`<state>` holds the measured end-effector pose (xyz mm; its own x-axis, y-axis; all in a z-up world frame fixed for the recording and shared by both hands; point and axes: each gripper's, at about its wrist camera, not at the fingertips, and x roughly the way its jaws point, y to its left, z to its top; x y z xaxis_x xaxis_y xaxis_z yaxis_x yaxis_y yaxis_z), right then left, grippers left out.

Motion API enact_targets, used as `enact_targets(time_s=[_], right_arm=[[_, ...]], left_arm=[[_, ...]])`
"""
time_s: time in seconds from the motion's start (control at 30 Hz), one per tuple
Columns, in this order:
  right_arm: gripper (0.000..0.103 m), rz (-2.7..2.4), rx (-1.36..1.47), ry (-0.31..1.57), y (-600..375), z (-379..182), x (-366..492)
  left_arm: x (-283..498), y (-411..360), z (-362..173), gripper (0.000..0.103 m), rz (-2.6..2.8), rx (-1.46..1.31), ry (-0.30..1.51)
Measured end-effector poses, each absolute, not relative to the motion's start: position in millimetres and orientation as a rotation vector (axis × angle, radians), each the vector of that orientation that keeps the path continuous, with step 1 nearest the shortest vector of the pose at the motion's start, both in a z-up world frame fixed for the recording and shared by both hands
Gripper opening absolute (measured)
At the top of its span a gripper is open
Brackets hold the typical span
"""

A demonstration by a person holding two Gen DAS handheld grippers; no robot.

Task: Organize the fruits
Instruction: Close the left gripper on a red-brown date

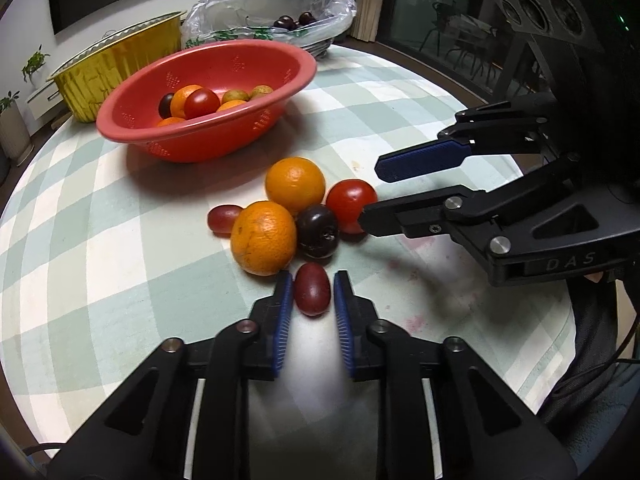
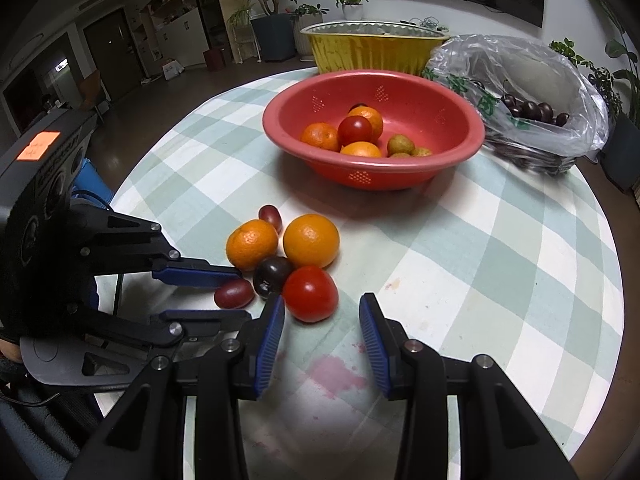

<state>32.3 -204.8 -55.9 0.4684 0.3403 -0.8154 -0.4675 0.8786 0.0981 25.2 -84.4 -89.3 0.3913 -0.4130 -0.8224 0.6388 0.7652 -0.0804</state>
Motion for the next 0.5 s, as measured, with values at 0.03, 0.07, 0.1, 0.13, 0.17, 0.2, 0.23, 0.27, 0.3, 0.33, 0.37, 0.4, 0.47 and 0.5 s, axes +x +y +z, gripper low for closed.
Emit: enact_targets(time_s=[0.03, 0.07, 0.1, 0.13, 0.17, 0.2, 0.23, 0.27, 0.3, 0.33, 0.37, 0.4, 0.47, 0.5], right_arm=[[0.041, 0.501, -0.151, 0.962, -204, -56, 32], [0.041, 0.504, -0.153, 0.962, -203, -55, 32], [0.04, 0.507, -0.155, 0.962, -203, -55, 32], [0.04, 0.508, -0.16, 0.962, -202, -55, 32], [0.04, 0.509, -0.163, 0.963, -202, -55, 32], [0.04, 0.51, -0.165, 0.964, -202, -56, 32], [0.04, 0.51, -0.167, 0.967, -202, -56, 32], [0.04, 0.509, -0.169, 0.969, -202, -57, 32], [0.04, 0.508, -0.171, 0.972, -203, -58, 33], [0.04, 0.509, -0.173, 0.975, -203, -59, 33], [0.039, 0.51, -0.175, 0.977, -203, -59, 33], [0.039, 0.512, -0.177, 0.978, -203, -59, 34], [0.039, 0.517, -0.193, 0.978, -201, -59, 34], [0.039, 0.522, -0.202, 0.978, -200, -59, 35]], left_arm=[[26, -84, -89, 0.017, -0.68, 0.263, 0.959], [26, -84, -89, 0.017, -0.681, 0.266, 0.958], [26, -83, -89, 0.017, -0.68, 0.266, 0.957], [26, -83, -89, 0.017, -0.68, 0.269, 0.956], [26, -83, -89, 0.017, -0.681, 0.27, 0.956], [26, -83, -89, 0.017, -0.682, 0.27, 0.956], [27, -83, -89, 0.017, -0.683, 0.271, 0.957], [27, -83, -89, 0.016, -0.685, 0.272, 0.957], [26, -82, -89, 0.016, -0.687, 0.272, 0.958], [26, -82, -89, 0.016, -0.689, 0.271, 0.959], [24, -81, -89, 0.016, -0.69, 0.269, 0.961], [23, -79, -88, 0.016, -0.692, 0.267, 0.963], [19, -75, -87, 0.016, -0.692, 0.261, 0.964], [18, -73, -87, 0.016, -0.692, 0.255, 0.967]])
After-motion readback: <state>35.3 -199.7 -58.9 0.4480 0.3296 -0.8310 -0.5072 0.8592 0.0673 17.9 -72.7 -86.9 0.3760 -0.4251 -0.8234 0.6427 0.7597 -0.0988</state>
